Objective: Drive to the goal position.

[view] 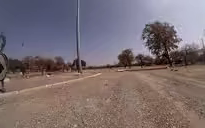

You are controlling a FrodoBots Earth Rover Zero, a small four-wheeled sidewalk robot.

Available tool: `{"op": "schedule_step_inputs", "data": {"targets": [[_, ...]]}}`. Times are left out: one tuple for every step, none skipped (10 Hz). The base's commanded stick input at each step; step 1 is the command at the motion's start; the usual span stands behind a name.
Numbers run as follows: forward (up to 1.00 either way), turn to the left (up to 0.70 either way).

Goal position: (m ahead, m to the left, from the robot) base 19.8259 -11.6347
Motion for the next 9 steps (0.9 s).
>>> {"op": "schedule_step_inputs", "data": {"targets": [[1.0,0.0],[1.0,0.0],[1.0,0.0],[1.0,0.0],[1.0,0.0],[1.0,0.0],[1.0,0.0],[1.0,0.0],[1.0,0.0]]}}
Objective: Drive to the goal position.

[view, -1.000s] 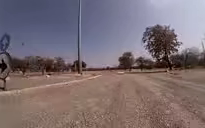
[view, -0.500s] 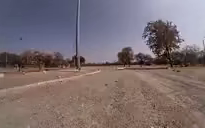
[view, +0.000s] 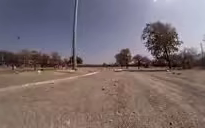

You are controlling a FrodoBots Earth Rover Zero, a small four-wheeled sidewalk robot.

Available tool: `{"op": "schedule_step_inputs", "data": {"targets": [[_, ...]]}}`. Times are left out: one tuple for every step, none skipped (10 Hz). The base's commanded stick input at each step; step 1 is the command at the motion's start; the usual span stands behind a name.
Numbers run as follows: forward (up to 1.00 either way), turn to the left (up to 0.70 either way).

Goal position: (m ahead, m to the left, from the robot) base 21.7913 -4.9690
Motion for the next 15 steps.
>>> {"op": "schedule_step_inputs", "data": {"targets": [[1.0,0.0],[1.0,0.0],[1.0,0.0],[1.0,0.0],[1.0,0.0],[1.0,0.0],[1.0,0.0],[1.0,0.0],[1.0,0.0],[1.0,0.0],[1.0,0.0],[1.0,0.0],[1.0,0.0],[1.0,0.0],[1.0,0.0]]}}
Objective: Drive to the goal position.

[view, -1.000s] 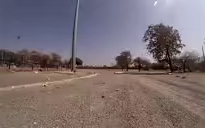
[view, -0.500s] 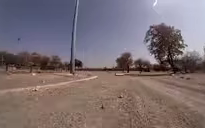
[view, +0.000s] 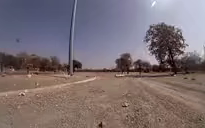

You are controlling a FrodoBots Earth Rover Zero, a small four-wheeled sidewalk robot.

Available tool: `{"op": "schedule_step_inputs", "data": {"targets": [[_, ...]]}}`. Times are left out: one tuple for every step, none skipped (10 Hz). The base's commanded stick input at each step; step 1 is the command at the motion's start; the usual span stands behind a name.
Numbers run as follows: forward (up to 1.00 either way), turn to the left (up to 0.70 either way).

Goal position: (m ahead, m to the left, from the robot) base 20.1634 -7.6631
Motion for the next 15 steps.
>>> {"op": "schedule_step_inputs", "data": {"targets": [[1.0,0.0],[1.0,0.0],[1.0,0.0],[1.0,0.0],[1.0,0.0],[1.0,0.0],[1.0,0.0],[1.0,0.0],[1.0,0.0],[1.0,0.0],[1.0,0.0],[1.0,-0.06],[1.0,-0.29],[1.0,-0.4],[1.0,-0.4]]}}
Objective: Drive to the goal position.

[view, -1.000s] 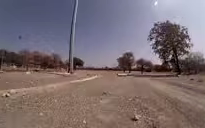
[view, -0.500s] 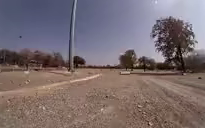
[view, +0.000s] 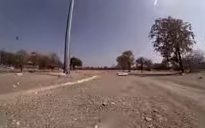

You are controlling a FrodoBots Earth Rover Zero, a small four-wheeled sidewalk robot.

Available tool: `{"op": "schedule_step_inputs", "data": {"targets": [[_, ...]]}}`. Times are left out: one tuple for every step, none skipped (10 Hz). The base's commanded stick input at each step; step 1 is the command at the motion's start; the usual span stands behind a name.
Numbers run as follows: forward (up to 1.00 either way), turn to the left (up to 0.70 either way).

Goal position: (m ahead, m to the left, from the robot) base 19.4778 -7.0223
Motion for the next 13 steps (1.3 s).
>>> {"op": "schedule_step_inputs", "data": {"targets": [[1.0,-0.4],[1.0,-0.4],[1.0,-0.4],[1.0,-0.4],[1.0,-0.39],[1.0,-0.38],[1.0,0.0],[1.0,0.0],[1.0,0.0],[1.0,0.0],[1.0,0.0],[1.0,0.0],[1.0,0.0]]}}
